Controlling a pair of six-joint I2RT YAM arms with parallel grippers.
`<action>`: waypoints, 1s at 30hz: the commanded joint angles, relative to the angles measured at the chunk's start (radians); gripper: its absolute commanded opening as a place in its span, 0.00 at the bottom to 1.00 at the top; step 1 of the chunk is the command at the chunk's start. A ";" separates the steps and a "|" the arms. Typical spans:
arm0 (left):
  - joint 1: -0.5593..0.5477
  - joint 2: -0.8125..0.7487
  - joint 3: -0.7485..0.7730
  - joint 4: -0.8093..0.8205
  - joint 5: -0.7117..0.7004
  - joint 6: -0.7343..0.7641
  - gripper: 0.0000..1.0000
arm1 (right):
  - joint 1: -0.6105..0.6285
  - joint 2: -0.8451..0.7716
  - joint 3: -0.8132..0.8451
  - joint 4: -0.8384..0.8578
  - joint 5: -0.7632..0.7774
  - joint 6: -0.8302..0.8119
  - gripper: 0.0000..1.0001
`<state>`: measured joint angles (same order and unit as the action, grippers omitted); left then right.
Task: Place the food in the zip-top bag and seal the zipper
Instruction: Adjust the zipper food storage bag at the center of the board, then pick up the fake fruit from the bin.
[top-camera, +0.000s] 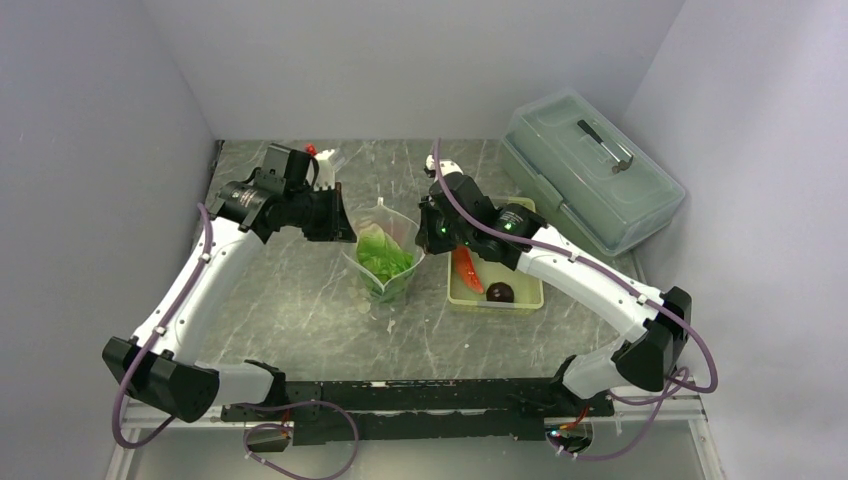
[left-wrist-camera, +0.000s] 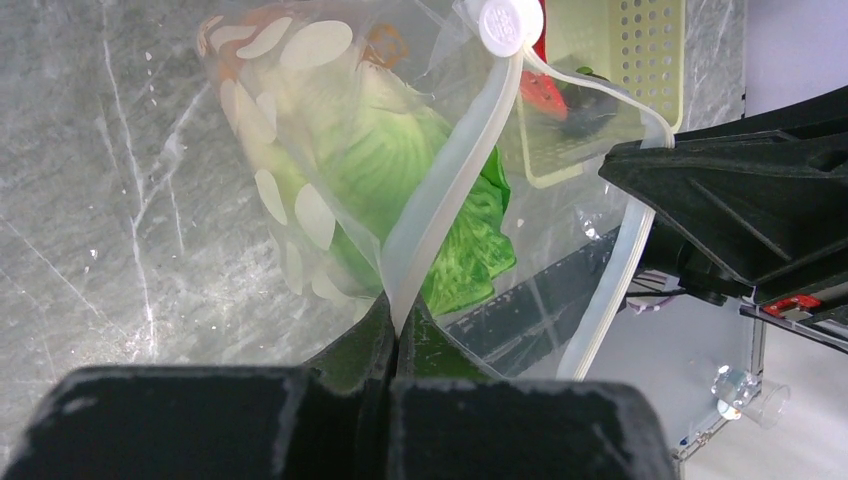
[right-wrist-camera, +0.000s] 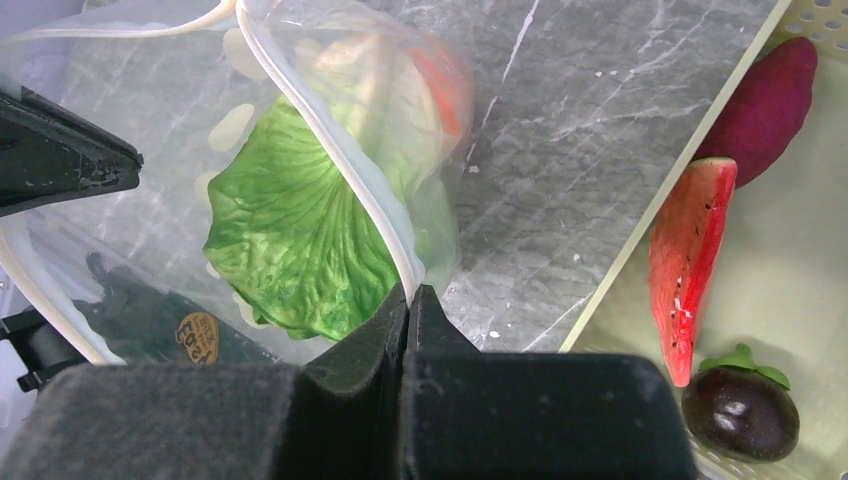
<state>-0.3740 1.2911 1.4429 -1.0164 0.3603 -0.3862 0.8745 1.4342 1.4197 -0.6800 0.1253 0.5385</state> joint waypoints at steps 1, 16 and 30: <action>0.004 -0.003 -0.005 0.023 0.012 0.032 0.00 | -0.005 -0.017 0.015 0.047 -0.001 -0.027 0.00; 0.004 0.009 -0.066 0.066 0.035 0.057 0.00 | -0.014 -0.044 0.077 -0.006 0.084 -0.082 0.49; 0.004 -0.052 -0.099 0.048 -0.038 0.064 0.00 | -0.175 -0.132 -0.064 -0.060 0.119 -0.144 0.52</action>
<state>-0.3733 1.2835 1.3499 -0.9848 0.3450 -0.3508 0.7231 1.3209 1.4059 -0.7170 0.2089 0.4335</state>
